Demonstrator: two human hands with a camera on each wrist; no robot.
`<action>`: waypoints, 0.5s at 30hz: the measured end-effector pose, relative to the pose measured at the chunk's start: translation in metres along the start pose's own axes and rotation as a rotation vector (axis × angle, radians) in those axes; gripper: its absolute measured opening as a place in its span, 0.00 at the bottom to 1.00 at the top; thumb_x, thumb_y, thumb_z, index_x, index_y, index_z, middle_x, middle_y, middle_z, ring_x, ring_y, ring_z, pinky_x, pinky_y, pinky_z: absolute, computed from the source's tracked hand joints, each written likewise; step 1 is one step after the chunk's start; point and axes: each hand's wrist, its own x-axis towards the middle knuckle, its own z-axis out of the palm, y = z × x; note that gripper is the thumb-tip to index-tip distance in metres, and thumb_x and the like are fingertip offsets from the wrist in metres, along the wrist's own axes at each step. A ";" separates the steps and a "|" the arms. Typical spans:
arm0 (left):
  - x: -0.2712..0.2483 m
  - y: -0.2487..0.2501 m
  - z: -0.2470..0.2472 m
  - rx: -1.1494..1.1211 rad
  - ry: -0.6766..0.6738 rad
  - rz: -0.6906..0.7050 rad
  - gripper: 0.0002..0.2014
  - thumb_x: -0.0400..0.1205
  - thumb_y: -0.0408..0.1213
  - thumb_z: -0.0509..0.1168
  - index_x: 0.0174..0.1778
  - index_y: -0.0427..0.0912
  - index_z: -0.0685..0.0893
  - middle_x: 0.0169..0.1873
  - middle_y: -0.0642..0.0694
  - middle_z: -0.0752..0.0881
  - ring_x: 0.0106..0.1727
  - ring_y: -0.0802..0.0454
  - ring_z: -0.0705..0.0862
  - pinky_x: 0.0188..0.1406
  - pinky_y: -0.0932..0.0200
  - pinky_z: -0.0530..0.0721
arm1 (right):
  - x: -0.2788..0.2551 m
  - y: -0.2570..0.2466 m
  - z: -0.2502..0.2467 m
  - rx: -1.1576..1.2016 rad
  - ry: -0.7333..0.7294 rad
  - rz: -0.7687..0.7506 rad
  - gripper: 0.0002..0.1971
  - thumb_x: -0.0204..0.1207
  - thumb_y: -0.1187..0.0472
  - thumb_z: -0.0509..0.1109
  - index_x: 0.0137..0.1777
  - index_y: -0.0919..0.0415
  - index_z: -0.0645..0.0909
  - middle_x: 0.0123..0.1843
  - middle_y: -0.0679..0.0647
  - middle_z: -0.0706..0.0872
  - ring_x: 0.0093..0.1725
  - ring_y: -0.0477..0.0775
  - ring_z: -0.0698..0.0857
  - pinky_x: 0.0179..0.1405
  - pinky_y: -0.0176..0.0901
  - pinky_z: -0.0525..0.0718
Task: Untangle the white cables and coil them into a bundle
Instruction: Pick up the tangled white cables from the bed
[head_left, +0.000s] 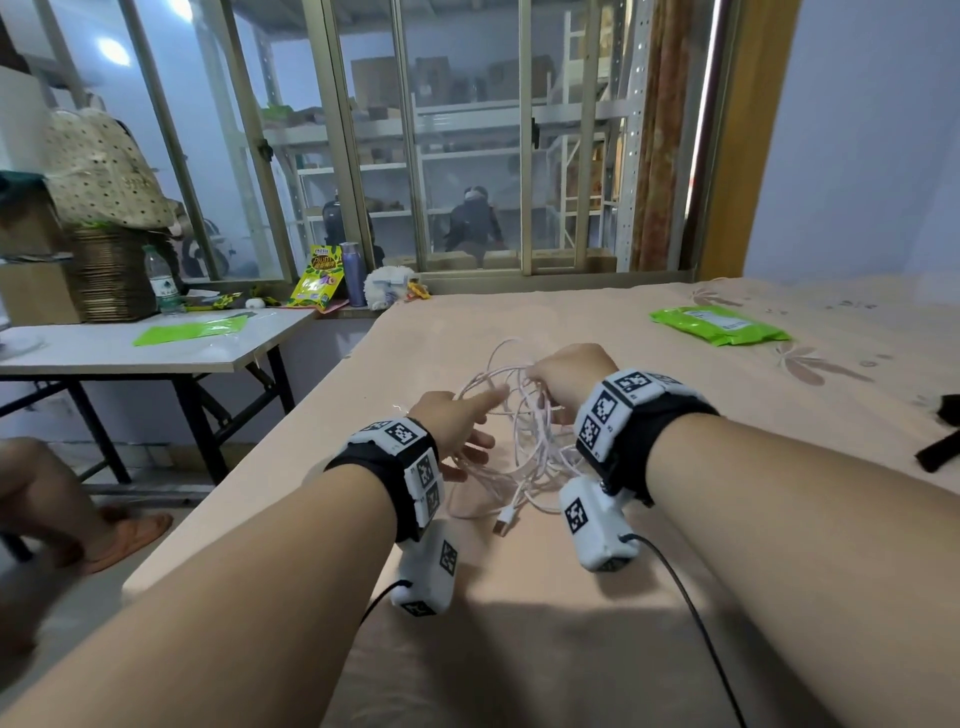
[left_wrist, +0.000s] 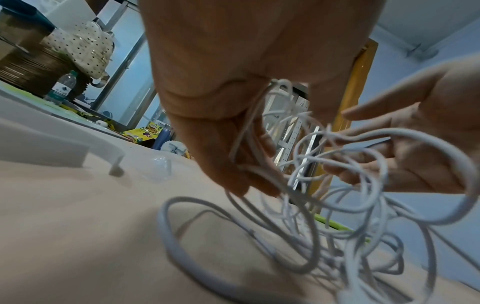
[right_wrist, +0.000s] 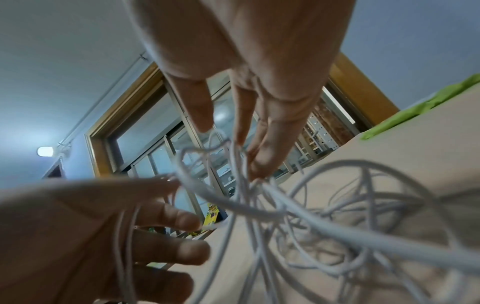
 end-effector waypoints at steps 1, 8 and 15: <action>0.003 -0.002 0.000 -0.004 0.024 0.008 0.18 0.79 0.50 0.69 0.51 0.37 0.82 0.40 0.42 0.91 0.35 0.46 0.88 0.36 0.54 0.83 | 0.000 0.000 -0.001 0.060 -0.025 0.021 0.06 0.73 0.61 0.70 0.42 0.65 0.82 0.45 0.65 0.87 0.43 0.64 0.88 0.53 0.60 0.88; 0.006 0.002 0.001 0.237 0.299 0.024 0.23 0.70 0.40 0.73 0.58 0.33 0.80 0.47 0.35 0.87 0.46 0.37 0.85 0.38 0.53 0.81 | -0.010 0.001 0.001 -0.462 -0.039 -0.006 0.08 0.64 0.63 0.70 0.28 0.63 0.75 0.28 0.56 0.79 0.27 0.57 0.76 0.28 0.40 0.73; 0.002 0.010 0.010 0.303 0.321 0.195 0.18 0.75 0.51 0.68 0.48 0.38 0.82 0.43 0.40 0.85 0.44 0.39 0.82 0.46 0.51 0.80 | -0.011 0.004 0.010 -0.448 -0.240 -0.071 0.05 0.62 0.66 0.76 0.37 0.66 0.89 0.40 0.58 0.92 0.36 0.57 0.90 0.42 0.45 0.87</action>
